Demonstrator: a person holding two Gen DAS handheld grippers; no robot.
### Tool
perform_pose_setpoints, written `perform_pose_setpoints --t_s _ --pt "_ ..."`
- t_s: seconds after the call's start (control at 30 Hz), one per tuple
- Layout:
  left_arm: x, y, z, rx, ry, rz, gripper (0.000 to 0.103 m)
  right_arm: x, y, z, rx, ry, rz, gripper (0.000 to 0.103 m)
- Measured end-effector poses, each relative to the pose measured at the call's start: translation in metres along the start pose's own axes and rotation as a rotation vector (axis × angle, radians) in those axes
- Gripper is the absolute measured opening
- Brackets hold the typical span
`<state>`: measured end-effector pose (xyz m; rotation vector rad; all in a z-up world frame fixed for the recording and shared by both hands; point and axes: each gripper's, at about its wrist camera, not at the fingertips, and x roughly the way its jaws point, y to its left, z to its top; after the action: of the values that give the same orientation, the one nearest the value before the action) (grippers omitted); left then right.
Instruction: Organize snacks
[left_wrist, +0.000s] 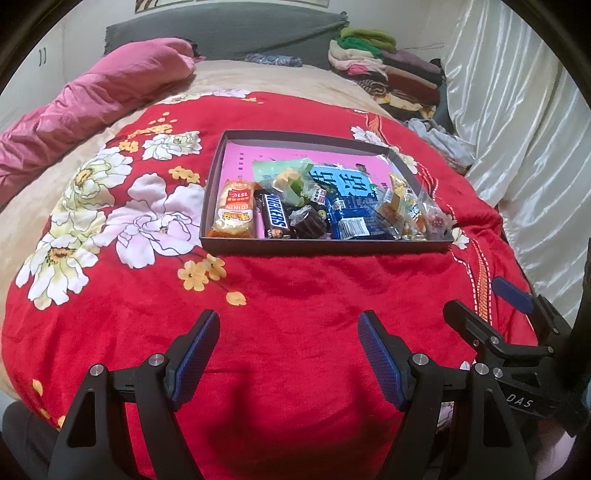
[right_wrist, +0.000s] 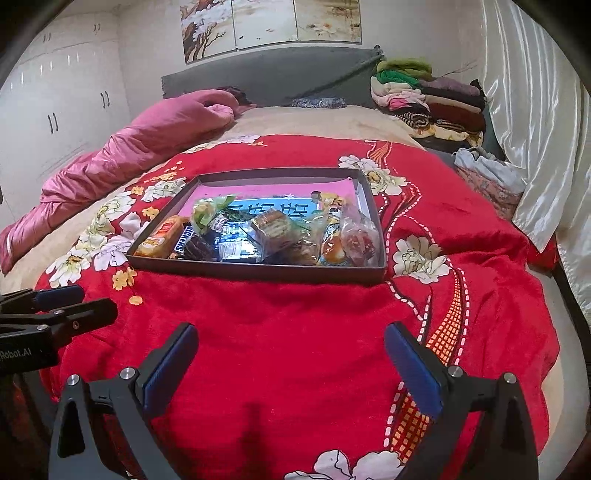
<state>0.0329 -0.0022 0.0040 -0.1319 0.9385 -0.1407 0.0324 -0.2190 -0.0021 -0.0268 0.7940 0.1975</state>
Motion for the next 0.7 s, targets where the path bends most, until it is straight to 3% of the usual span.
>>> perform_pose_setpoints --t_s 0.7 --pt "-0.0018 -0.0004 0.0009 -0.004 -0.004 0.009 0.078 0.0005 -0.0009 -0.0013 -0.006 0.002 -0.013 0.102"
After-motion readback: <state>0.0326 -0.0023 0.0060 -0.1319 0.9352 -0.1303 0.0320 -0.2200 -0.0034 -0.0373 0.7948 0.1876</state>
